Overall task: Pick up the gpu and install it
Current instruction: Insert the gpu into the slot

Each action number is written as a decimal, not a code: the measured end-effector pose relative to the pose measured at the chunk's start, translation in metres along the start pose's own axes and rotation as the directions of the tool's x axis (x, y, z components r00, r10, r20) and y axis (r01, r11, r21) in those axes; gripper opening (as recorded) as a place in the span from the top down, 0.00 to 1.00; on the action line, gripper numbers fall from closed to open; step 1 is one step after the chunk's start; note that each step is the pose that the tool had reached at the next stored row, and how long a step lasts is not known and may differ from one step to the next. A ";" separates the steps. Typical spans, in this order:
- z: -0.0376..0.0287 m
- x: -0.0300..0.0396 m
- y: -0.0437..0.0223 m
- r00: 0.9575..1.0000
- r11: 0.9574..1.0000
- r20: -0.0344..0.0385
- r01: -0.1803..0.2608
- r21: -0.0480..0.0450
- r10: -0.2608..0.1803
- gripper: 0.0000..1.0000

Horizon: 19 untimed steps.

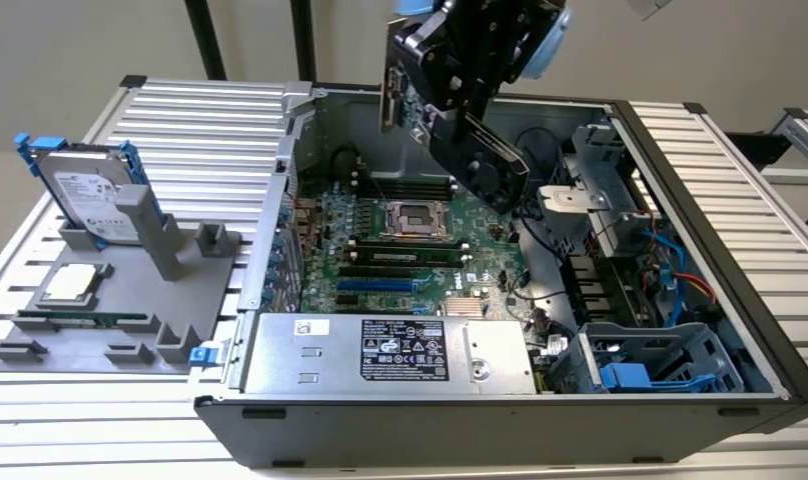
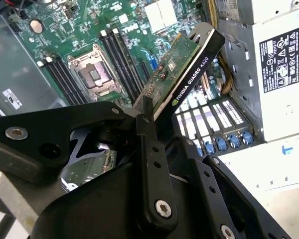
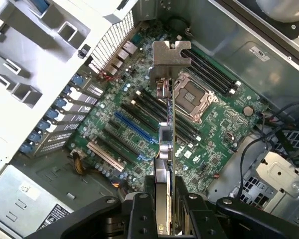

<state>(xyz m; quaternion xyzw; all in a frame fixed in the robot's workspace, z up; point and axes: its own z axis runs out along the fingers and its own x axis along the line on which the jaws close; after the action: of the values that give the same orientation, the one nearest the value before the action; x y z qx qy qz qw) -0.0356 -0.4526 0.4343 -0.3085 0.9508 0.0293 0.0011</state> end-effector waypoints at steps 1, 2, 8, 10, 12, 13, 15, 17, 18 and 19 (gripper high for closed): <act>0.0000 0.0000 0.0000 1.000 1.000 0.000 0.005 0.000 -0.005 1.00; 0.0000 0.0000 0.0000 1.000 1.000 -0.001 0.010 0.000 -0.010 1.00; 0.0000 0.0000 0.0000 0.999 0.999 -0.002 0.040 -0.001 -0.040 1.00; 0.0000 0.0000 0.0000 0.999 0.999 -0.003 0.050 -0.001 -0.050 1.00; 0.0000 0.0000 0.0000 0.998 0.998 -0.003 0.060 -0.001 -0.060 1.00; 0.0000 0.0000 0.0000 0.998 0.998 -0.004 0.065 -0.001 -0.065 1.00; 0.0000 0.0000 0.0000 0.997 0.997 -0.004 0.074 -0.002 -0.074 1.00; 0.0000 0.0000 0.0000 0.996 0.996 -0.005 0.084 -0.002 -0.084 1.00; 0.0000 0.0000 0.0000 0.996 0.996 -0.005 0.089 -0.002 -0.089 1.00; 0.0000 0.0000 0.0000 0.996 0.996 -0.005 0.094 -0.002 -0.094 1.00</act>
<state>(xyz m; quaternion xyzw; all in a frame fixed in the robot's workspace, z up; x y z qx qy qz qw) -0.0356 -0.4526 0.4342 -0.3530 0.9352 0.0294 -0.0003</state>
